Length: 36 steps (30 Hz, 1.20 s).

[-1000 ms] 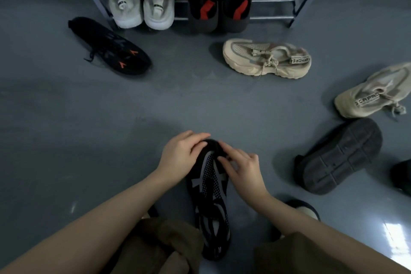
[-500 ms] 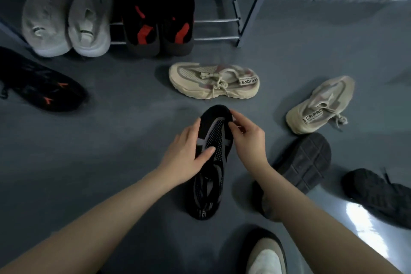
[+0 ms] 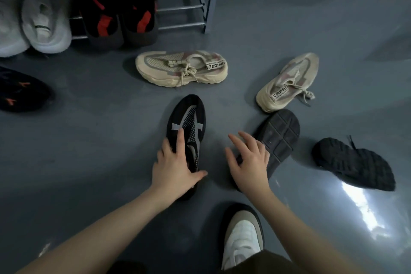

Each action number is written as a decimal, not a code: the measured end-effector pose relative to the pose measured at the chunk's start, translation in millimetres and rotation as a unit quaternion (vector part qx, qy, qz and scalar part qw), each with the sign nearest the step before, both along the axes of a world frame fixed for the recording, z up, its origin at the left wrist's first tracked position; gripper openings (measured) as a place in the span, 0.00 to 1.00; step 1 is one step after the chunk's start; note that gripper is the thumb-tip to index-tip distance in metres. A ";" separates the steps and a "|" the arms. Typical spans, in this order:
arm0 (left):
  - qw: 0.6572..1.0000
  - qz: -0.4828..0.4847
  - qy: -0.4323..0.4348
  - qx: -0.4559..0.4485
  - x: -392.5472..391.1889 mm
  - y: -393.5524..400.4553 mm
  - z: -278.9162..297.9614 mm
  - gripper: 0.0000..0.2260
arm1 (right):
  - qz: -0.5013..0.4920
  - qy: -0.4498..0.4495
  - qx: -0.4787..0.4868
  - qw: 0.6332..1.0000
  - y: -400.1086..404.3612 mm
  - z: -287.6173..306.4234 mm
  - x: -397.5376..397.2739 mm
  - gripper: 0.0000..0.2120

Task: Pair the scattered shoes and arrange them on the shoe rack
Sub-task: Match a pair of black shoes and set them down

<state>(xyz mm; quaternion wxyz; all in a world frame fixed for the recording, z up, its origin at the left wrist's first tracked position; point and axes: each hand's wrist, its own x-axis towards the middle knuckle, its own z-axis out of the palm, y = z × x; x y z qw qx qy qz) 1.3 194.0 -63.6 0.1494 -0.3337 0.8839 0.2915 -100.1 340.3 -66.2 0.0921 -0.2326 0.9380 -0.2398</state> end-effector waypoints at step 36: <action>0.913 0.001 0.343 0.222 -17.8 7.0 92.3 0.21 | 0.007 -0.196 -0.463 0.864 -31.0 79.2 25.8 0.24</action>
